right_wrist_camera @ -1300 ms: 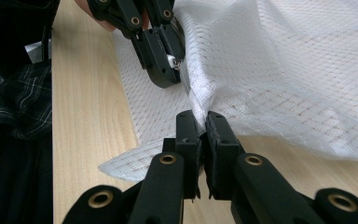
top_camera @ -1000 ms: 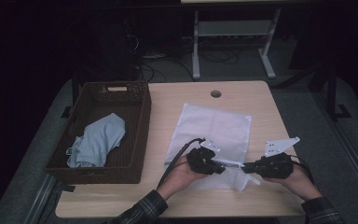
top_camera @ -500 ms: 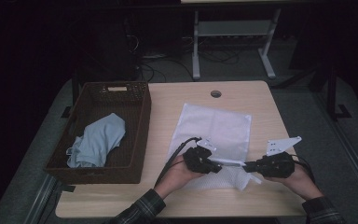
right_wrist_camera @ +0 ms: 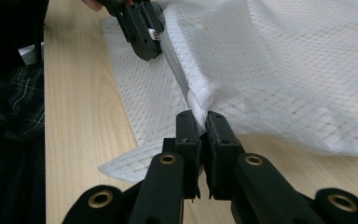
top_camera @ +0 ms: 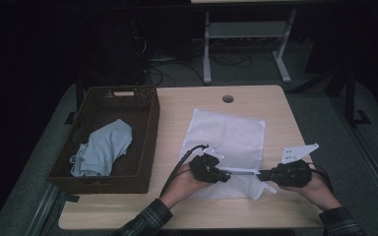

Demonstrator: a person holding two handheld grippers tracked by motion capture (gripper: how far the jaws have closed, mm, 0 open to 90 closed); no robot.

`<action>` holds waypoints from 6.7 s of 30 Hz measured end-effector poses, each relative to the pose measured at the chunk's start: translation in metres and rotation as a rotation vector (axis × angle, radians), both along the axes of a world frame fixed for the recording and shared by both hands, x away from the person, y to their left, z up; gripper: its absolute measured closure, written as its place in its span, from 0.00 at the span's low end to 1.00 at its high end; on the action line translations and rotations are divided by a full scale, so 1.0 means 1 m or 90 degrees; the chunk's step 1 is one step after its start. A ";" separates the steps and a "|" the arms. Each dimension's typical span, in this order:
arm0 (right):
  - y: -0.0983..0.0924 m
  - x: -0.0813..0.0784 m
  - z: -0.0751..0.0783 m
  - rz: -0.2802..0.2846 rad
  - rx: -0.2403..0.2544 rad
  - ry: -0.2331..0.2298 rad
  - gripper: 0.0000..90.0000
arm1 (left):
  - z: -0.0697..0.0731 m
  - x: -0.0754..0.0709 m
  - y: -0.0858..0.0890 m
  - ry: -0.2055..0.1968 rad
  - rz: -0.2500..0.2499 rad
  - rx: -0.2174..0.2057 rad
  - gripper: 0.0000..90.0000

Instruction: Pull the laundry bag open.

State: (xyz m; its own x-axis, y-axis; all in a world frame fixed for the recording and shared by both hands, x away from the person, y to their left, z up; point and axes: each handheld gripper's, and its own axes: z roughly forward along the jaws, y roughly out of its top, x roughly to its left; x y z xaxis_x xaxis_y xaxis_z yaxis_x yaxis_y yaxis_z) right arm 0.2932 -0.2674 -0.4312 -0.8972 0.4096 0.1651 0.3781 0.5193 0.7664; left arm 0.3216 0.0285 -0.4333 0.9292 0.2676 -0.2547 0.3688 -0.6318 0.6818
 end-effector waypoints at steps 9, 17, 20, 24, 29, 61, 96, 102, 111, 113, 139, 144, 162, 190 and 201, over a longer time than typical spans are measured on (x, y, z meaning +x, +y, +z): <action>0.002 0.001 -0.001 0.006 -0.002 0.002 0.94 | 0.000 -0.003 0.007 0.007 0.006 -0.004 0.96; 0.003 0.002 -0.003 0.006 -0.004 0.006 0.94 | -0.002 -0.003 0.013 0.015 0.014 -0.006 0.96; 0.003 0.002 -0.003 0.007 -0.004 0.005 0.94 | -0.001 -0.003 0.015 0.015 0.014 -0.007 0.96; 0.003 0.002 -0.003 0.006 -0.004 0.005 0.94 | -0.001 -0.004 0.018 0.014 0.016 -0.007 0.96; 0.004 0.002 -0.004 0.009 -0.007 0.007 0.94 | -0.003 -0.005 0.024 0.017 0.018 -0.011 0.96; -0.001 0.006 -0.005 -0.004 -0.014 -0.005 0.93 | -0.003 -0.007 0.055 0.023 0.051 -0.020 0.96; -0.018 0.011 -0.005 -0.040 -0.014 -0.008 0.93 | -0.006 -0.006 0.082 0.030 0.095 -0.012 0.96; -0.023 0.012 -0.005 -0.051 -0.013 -0.008 0.94 | -0.007 -0.005 0.083 0.028 0.105 -0.007 0.96; -0.030 0.014 -0.005 -0.069 -0.015 -0.011 0.93 | -0.009 -0.002 0.084 0.031 0.116 0.003 0.96; -0.032 0.014 -0.005 -0.074 -0.018 -0.011 0.93 | -0.009 -0.002 0.084 0.031 0.117 0.004 0.96; -0.051 0.019 -0.006 -0.114 -0.018 -0.013 0.94 | -0.012 0.004 0.089 0.030 0.147 0.013 0.96; -0.055 0.020 -0.007 -0.124 -0.026 -0.012 0.94 | -0.011 0.004 0.091 0.029 0.158 0.017 0.96; -0.057 0.023 -0.013 -0.142 -0.058 -0.014 0.94 | -0.009 0.005 0.091 0.007 0.246 0.065 0.96; -0.039 0.029 -0.030 -0.133 -0.073 -0.009 0.48 | -0.018 0.009 0.088 -0.023 0.280 0.094 0.61; -0.025 0.022 -0.027 -0.128 -0.079 -0.022 0.15 | -0.007 0.000 0.086 -0.103 0.231 0.063 0.35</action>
